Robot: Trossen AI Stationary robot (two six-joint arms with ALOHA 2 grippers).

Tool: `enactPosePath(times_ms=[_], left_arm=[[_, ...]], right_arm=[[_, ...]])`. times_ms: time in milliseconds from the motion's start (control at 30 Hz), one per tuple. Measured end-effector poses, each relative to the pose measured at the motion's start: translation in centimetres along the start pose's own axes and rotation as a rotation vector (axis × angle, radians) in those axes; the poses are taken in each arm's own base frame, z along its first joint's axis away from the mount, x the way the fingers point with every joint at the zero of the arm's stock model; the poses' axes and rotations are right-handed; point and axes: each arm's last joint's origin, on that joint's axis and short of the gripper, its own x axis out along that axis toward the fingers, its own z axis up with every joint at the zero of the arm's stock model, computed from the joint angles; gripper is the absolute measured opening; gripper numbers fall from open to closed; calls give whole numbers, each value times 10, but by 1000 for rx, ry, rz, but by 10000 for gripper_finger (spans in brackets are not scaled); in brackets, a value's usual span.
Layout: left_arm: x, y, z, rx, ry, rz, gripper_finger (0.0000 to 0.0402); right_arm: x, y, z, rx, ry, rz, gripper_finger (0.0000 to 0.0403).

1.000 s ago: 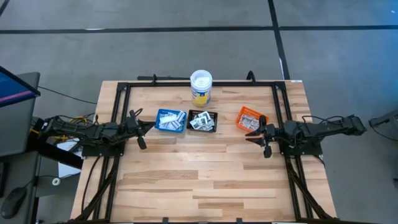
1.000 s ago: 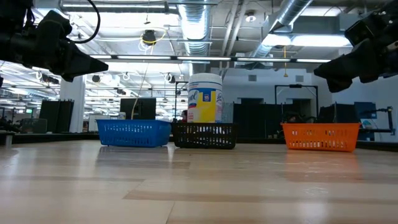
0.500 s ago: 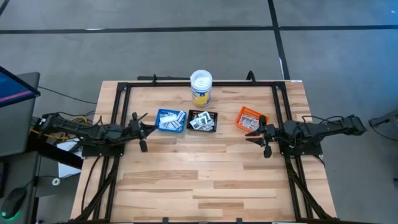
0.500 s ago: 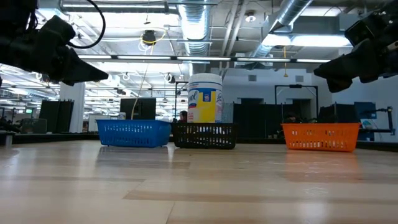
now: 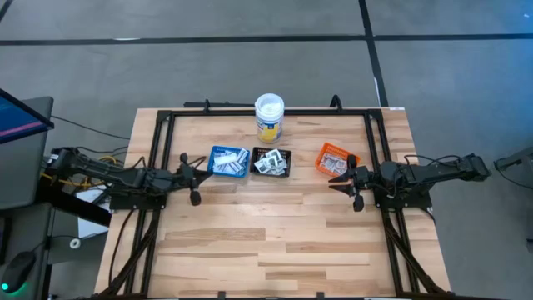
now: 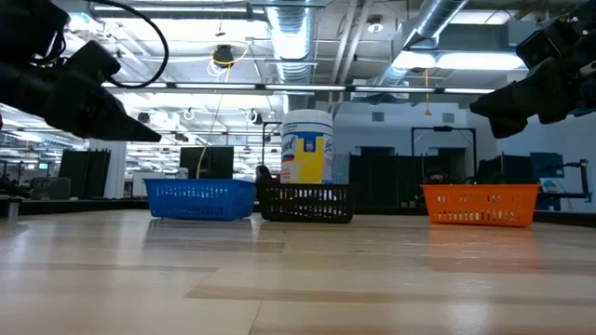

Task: Pick & Place First Aid Supplies
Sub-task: Return to Home Position

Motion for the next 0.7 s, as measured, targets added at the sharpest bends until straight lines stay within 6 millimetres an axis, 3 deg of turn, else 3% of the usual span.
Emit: enactPosePath(times_ms=[700], left_arm=[[5,-3,-9,56,86,2,12]], right_arm=[[0,0,0,0,0,0,77]])
